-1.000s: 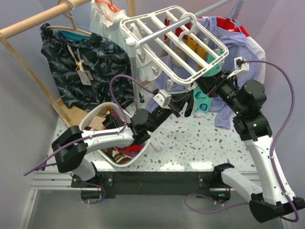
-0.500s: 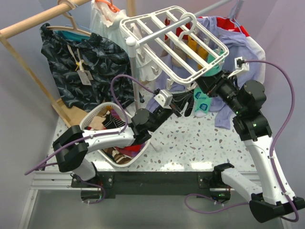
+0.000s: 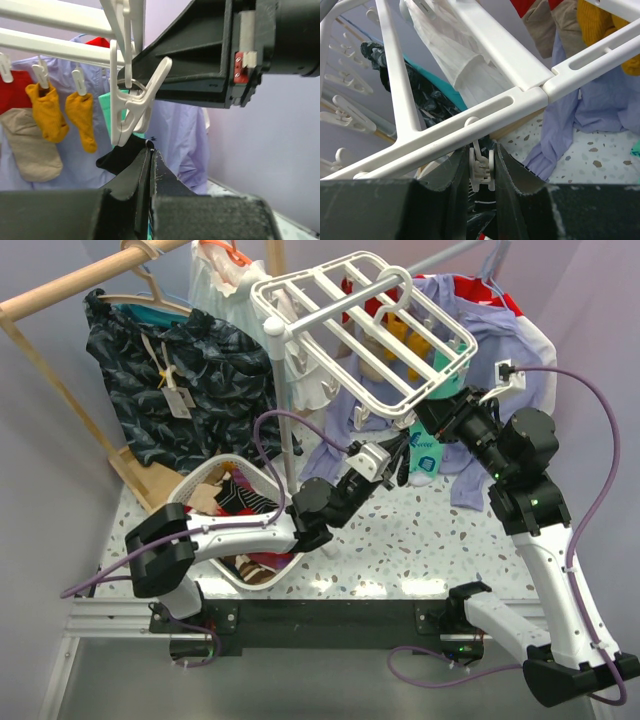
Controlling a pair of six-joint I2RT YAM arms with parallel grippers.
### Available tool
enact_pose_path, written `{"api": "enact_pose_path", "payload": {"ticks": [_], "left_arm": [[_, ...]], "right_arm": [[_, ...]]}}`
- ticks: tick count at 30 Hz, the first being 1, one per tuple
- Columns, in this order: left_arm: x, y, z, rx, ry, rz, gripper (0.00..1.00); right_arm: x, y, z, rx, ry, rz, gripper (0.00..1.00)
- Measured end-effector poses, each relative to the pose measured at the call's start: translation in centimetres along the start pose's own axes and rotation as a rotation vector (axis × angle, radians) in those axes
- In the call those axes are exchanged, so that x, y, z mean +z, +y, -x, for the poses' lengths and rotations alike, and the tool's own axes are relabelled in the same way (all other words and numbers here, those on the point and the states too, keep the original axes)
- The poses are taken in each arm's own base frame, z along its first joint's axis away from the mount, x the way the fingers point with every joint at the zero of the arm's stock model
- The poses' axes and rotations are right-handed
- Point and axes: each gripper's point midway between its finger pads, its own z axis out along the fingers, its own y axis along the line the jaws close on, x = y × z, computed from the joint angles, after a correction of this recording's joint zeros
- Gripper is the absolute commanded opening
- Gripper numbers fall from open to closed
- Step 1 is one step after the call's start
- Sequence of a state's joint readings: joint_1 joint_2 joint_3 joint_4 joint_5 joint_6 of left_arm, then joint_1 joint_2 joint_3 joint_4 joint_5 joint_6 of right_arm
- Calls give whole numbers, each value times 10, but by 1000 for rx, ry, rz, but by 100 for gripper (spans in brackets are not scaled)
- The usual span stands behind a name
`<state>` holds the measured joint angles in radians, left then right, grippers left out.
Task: Clip the socks to the hanger
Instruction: Clamp the sock onto the hanger.
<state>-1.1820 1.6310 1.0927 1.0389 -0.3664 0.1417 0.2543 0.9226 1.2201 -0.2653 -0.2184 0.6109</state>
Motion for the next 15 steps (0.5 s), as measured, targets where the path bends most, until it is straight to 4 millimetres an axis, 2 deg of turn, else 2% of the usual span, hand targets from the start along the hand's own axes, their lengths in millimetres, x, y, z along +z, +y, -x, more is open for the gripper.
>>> {"api": "enact_pose_path", "payload": {"ticks": [8, 15], "left_arm": [[4, 12, -16, 83, 53, 80, 0], [11, 14, -1, 121, 45, 122, 0]], "right_arm": [[0, 0, 0, -2, 1, -1, 4], [0, -3, 0, -8, -3, -12, 4]]}}
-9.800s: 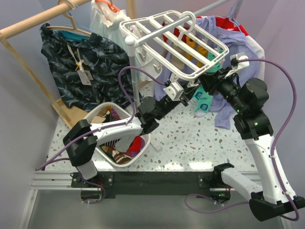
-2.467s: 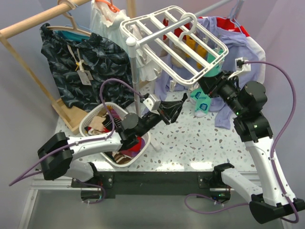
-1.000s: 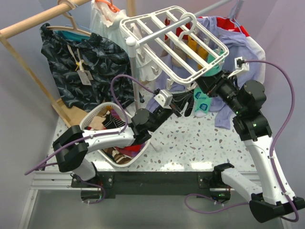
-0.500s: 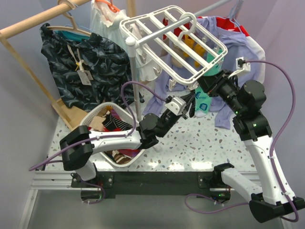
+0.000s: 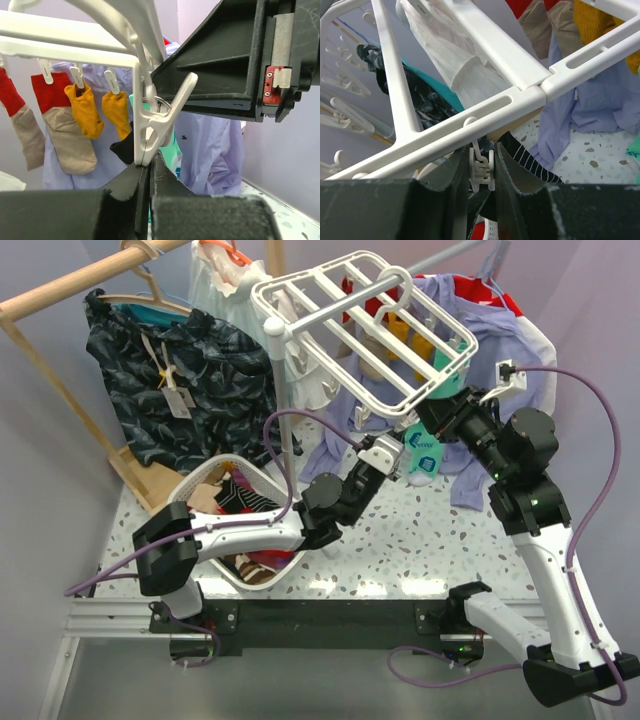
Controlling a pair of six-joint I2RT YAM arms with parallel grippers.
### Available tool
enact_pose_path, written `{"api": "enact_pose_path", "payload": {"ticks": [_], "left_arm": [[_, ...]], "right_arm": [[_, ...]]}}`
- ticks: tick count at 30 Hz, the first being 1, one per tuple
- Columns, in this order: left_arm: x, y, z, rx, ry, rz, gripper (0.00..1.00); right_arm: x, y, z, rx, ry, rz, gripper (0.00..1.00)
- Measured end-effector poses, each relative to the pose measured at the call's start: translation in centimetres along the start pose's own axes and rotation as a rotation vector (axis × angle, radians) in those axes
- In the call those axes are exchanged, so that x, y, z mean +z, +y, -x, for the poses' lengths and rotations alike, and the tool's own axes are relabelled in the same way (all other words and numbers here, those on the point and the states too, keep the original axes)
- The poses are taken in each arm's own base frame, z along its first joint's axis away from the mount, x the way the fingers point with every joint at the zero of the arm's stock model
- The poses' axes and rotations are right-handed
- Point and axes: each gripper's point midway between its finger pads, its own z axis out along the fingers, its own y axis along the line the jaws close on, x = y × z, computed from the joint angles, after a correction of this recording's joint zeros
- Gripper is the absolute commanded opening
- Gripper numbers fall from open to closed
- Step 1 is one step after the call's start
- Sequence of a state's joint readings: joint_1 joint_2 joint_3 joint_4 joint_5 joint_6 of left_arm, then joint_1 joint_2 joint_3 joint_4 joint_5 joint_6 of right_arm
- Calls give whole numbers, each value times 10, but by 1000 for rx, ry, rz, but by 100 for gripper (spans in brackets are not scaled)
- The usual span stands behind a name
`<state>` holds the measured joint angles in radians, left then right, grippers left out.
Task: Clip the socks to the hanger
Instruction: Clamp the sock onto the hanger.
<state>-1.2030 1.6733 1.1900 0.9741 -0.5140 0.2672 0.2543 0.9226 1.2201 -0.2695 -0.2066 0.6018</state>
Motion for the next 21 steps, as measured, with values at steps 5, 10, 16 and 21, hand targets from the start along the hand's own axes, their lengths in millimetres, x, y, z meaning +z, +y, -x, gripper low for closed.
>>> {"api": "enact_pose_path", "payload": {"ticks": [5, 10, 16, 21], "left_arm": [[1, -5, -2, 43, 21, 16, 0], [4, -9, -13, 91, 64, 27, 0], [4, -8, -20, 129, 87, 41, 0], [3, -11, -14, 151, 80, 41, 0]], "right_arm": [[0, -1, 1, -2, -5, -6, 4], [0, -1, 1, -4, -5, -6, 4], [0, -2, 1, -13, -8, -11, 4], [0, -6, 2, -28, -13, -30, 4]]}}
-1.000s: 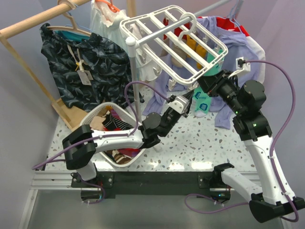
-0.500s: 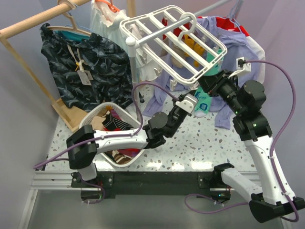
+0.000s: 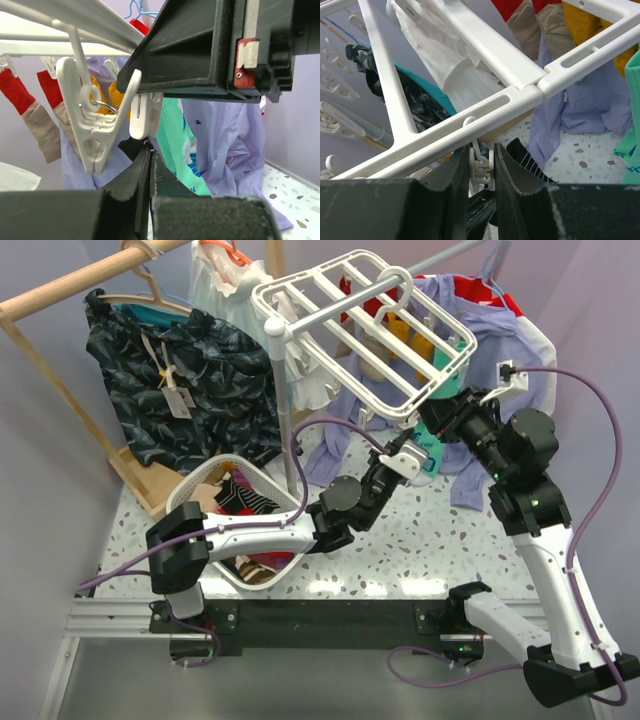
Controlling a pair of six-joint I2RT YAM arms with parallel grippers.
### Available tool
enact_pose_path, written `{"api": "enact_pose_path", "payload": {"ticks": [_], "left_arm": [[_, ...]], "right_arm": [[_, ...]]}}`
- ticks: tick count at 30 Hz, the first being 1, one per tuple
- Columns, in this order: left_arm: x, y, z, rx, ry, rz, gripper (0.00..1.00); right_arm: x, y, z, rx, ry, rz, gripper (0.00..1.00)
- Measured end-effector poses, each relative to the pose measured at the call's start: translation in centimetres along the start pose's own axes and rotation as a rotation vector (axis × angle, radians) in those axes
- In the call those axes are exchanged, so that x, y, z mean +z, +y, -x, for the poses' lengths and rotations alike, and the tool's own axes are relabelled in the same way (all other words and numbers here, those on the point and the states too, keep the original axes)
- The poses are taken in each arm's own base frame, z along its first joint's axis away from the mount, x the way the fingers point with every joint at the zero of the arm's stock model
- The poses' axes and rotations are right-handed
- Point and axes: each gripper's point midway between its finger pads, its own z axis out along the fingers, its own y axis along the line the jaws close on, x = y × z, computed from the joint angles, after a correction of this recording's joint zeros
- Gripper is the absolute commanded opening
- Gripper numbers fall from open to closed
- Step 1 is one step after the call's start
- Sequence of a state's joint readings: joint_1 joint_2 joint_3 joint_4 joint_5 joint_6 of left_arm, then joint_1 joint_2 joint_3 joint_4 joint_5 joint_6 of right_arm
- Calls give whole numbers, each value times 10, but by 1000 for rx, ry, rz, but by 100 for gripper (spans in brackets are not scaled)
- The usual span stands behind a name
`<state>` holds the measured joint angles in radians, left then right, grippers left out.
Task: Clip the socks to the hanger
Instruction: Clamp the sock onto the hanger.
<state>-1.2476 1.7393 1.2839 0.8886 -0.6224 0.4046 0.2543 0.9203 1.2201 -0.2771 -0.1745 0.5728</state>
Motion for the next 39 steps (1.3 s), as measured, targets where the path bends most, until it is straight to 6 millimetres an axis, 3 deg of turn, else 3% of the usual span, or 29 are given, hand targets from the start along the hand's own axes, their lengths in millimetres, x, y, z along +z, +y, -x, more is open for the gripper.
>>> {"api": "enact_pose_path", "payload": {"ticks": [39], "left_arm": [[9, -11, 15, 42, 0, -2, 0]], "right_arm": [[-3, -6, 4, -98, -32, -44, 3]]}}
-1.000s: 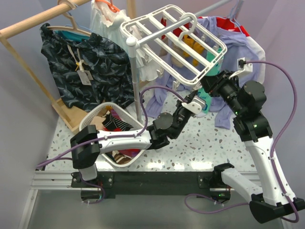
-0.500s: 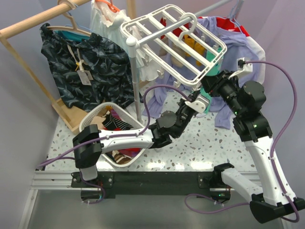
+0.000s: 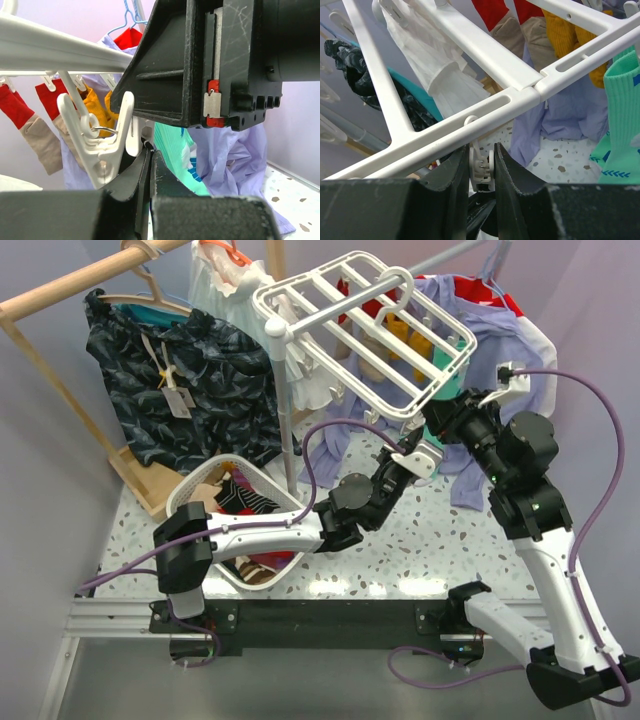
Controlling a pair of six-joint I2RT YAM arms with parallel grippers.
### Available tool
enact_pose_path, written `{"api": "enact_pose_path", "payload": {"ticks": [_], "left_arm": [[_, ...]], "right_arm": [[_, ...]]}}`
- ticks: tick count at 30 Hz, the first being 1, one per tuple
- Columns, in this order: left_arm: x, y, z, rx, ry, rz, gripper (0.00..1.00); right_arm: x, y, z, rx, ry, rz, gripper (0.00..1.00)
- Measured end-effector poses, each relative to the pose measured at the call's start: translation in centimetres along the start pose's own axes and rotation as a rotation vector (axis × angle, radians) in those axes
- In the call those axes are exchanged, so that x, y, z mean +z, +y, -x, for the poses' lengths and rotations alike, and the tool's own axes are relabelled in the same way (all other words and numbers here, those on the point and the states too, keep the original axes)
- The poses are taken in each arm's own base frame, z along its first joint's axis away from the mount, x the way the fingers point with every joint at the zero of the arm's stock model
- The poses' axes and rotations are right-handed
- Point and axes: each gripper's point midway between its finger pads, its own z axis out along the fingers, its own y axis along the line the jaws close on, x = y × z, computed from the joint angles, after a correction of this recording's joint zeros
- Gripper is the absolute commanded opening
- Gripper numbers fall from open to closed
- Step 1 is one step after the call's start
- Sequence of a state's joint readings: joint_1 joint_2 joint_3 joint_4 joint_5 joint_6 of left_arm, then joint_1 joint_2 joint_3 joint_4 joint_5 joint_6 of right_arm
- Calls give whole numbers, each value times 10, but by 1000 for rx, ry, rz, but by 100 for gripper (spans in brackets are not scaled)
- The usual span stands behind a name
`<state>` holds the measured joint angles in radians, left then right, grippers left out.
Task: Clip the socks to the hanger
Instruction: Clamp the sock onto the hanger.
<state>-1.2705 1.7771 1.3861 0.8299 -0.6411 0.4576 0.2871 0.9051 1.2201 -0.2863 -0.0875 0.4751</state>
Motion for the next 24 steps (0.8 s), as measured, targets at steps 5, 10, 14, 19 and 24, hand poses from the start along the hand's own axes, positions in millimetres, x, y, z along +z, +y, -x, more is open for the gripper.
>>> {"api": "enact_pose_path", "payload": {"ticks": [5, 10, 14, 19, 24], "left_arm": [[0, 0, -1, 1, 2, 1, 0], [0, -1, -1, 5, 3, 1, 0], [0, -1, -1, 7, 3, 2, 0], [1, -1, -1, 6, 2, 2, 0], [1, -1, 3, 1, -4, 3, 0]], "right_arm": [[-1, -2, 1, -8, -6, -11, 3], [-1, -2, 0, -9, -4, -14, 11], [-1, -2, -1, -9, -2, -11, 11], [0, -2, -2, -9, 0, -10, 21], [0, -2, -2, -9, 0, -10, 21]]}}
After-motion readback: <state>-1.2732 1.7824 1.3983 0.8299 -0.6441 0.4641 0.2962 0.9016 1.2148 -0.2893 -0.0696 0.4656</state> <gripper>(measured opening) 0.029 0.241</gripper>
